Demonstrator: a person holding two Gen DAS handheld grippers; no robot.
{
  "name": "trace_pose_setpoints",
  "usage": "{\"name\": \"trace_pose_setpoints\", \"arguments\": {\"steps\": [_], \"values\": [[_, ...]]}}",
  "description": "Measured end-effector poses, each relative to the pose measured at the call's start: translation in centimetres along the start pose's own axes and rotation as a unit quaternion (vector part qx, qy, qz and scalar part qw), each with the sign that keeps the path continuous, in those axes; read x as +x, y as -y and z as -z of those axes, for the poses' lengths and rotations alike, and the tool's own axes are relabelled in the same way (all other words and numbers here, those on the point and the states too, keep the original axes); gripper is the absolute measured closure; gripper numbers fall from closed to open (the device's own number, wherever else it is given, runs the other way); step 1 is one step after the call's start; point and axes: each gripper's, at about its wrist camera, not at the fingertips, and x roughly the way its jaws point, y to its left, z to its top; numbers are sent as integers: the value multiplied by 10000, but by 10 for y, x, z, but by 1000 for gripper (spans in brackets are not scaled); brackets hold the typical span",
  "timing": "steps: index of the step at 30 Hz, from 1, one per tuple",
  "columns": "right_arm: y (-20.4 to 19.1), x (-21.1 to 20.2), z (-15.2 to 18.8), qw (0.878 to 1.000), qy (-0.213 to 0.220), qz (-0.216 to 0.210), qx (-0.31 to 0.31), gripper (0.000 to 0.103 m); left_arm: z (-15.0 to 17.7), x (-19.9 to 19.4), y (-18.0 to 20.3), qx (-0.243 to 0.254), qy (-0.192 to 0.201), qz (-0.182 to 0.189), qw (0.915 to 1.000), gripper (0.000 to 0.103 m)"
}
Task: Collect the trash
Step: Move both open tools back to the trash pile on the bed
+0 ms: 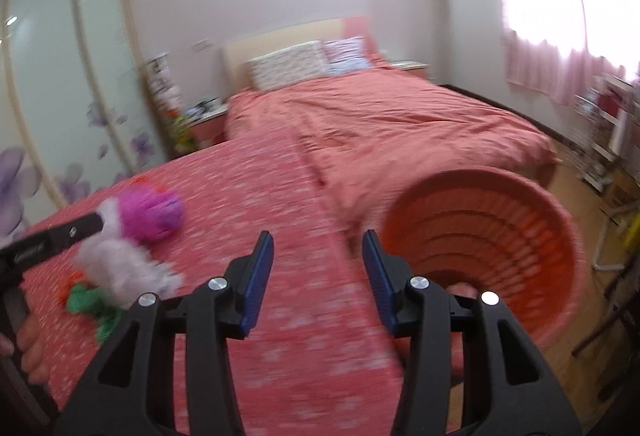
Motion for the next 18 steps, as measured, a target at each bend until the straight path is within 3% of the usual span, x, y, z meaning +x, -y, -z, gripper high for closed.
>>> {"name": "trace_pose_setpoints", "arguments": {"steps": [7,11,15,18], "values": [[-91,10,7,9943,-235,-918,-479,57,9,-16,-73,-451,38,-695,9966,45],[-134,26,11,9889,-452,-1275,-619,57,14,-23,-100,-703,30,-875,9937,45],[-166,42,18,9864,-549,-1278,-870,45,18,-30,-119,-811,42,-966,9920,45],[-182,53,26,9849,-617,-1179,-1103,42,21,-33,-125,-865,47,-978,9914,45]]}}
